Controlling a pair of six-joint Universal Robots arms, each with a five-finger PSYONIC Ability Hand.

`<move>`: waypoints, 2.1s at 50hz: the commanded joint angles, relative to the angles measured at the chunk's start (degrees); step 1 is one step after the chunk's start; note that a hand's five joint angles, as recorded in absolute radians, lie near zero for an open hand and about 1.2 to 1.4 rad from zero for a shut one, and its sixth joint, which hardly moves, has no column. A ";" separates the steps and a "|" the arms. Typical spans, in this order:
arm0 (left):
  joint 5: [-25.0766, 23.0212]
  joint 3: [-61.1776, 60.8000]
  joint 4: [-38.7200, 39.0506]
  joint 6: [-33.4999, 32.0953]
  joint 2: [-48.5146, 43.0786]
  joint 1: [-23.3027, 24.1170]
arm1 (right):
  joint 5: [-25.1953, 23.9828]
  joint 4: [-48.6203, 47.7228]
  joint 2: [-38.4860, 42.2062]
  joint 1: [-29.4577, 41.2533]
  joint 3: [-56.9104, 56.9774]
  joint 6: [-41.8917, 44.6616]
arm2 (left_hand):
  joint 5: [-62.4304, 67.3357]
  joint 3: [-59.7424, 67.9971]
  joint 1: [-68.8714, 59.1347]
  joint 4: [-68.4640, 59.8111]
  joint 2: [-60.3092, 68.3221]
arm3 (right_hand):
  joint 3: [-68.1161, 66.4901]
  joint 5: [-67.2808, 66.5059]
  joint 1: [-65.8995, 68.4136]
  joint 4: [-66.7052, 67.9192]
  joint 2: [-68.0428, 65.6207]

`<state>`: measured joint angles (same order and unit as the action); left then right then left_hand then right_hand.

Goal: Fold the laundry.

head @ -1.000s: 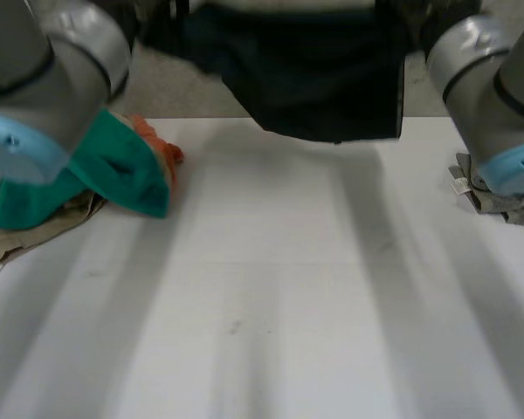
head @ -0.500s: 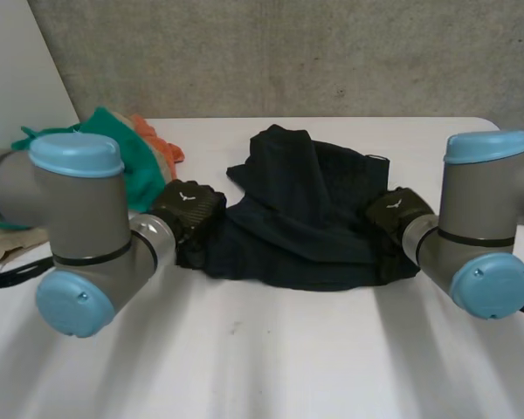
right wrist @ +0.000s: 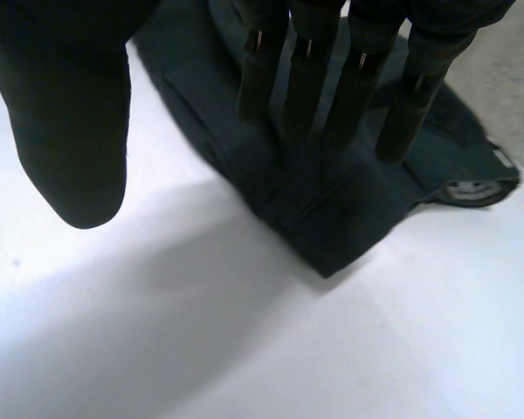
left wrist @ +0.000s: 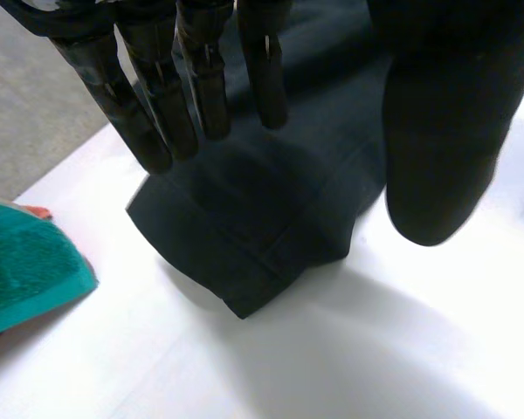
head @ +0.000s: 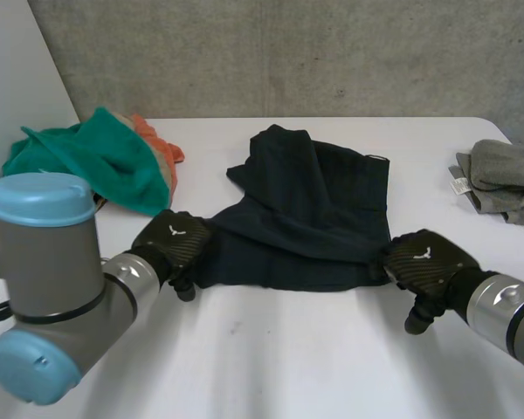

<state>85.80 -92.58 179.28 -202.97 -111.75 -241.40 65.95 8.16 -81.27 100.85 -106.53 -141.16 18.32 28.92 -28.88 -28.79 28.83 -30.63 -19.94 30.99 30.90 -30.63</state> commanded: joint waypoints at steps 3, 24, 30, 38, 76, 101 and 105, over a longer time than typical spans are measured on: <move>0.15 8.19 0.81 -4.53 -11.02 0.05 | -2.14 -14.91 8.66 -0.65 0.00 -0.96 | -3.31 -3.91 3.86 3.77 -3.81 | 6.49 5.81 -6.86 -6.77 6.50; 6.39 24.02 0.90 -11.66 -23.07 3.30 | 6.99 -34.16 26.68 5.41 12.65 -3.25 | 33.78 33.18 -33.22 -33.31 33.27 | -19.33 -20.01 18.97 19.05 -19.32; 7.01 23.32 -0.24 -11.13 -17.99 3.65 | 10.69 -35.50 25.29 5.50 13.10 -4.21 | 51.68 51.08 -51.12 -51.21 51.17 | -49.37 -50.06 49.01 49.10 -49.37; 5.96 21.90 -15.68 -2.26 6.86 5.15 | 11.66 -5.91 7.54 4.89 21.17 -5.62 | 51.68 51.08 -51.12 -51.21 51.17 | -49.37 -50.06 49.01 49.10 -49.37; 1.12 15.49 -16.51 20.69 -9.09 14.20 | 17.46 15.31 -0.03 9.63 34.54 -16.86 | 0.39 -0.21 0.16 0.07 -0.11 | -49.37 -50.06 49.01 49.10 -49.37; 19.31 36.58 -13.08 20.69 -26.15 24.40 | 18.34 18.12 -5.04 14.55 37.97 -29.17 | 1.42 0.81 -0.86 -0.95 0.91 | -49.37 -50.06 49.01 49.10 -49.37; 18.44 38.61 -13.69 21.56 -27.12 24.13 | 18.16 18.56 -5.30 14.64 37.45 -30.23 | -9.52 -10.12 10.08 9.98 -10.03 | -49.37 -50.06 49.01 49.10 -49.37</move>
<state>104.93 -57.15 166.55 -182.29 -137.04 -217.11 84.38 26.28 -86.17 115.48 -68.40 -170.01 14.45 25.04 -24.31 -24.55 24.58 -66.76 -57.48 64.06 68.62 -66.67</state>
